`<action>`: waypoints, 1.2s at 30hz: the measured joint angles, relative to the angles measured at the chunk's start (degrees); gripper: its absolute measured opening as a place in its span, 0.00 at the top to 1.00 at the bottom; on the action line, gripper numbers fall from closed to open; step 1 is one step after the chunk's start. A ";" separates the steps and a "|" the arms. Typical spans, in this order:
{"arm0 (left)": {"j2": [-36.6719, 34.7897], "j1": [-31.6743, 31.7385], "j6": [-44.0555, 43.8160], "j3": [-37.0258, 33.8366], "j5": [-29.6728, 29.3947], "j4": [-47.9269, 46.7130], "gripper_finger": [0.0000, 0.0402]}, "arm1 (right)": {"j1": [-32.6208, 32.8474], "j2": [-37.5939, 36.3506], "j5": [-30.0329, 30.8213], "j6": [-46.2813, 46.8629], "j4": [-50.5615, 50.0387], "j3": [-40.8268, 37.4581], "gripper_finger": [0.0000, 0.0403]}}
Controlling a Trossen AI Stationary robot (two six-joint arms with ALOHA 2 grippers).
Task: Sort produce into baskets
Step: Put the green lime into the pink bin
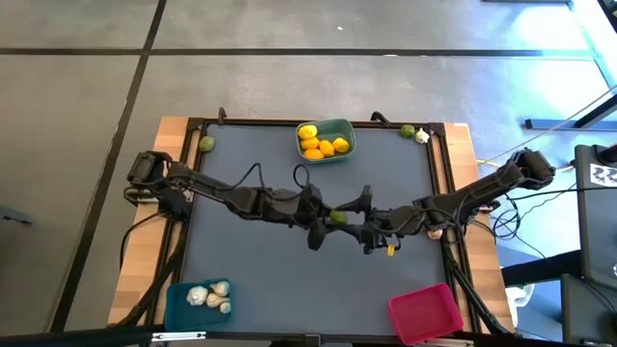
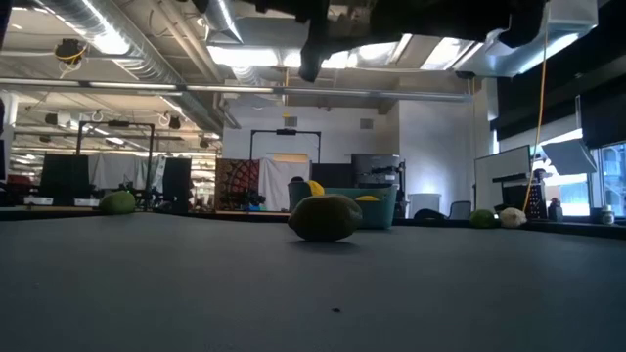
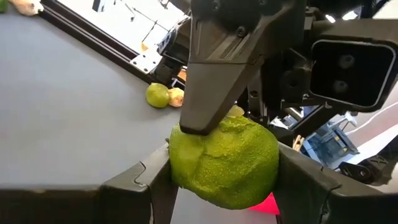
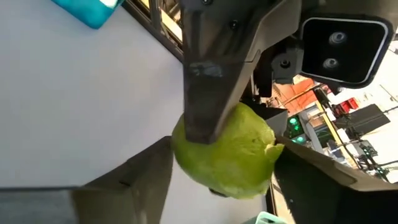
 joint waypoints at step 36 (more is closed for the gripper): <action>-3.15 0.73 7.80 0.04 -0.90 -13.07 0.28 | 11.37 -6.97 -4.55 37.73 -23.30 -0.02 0.56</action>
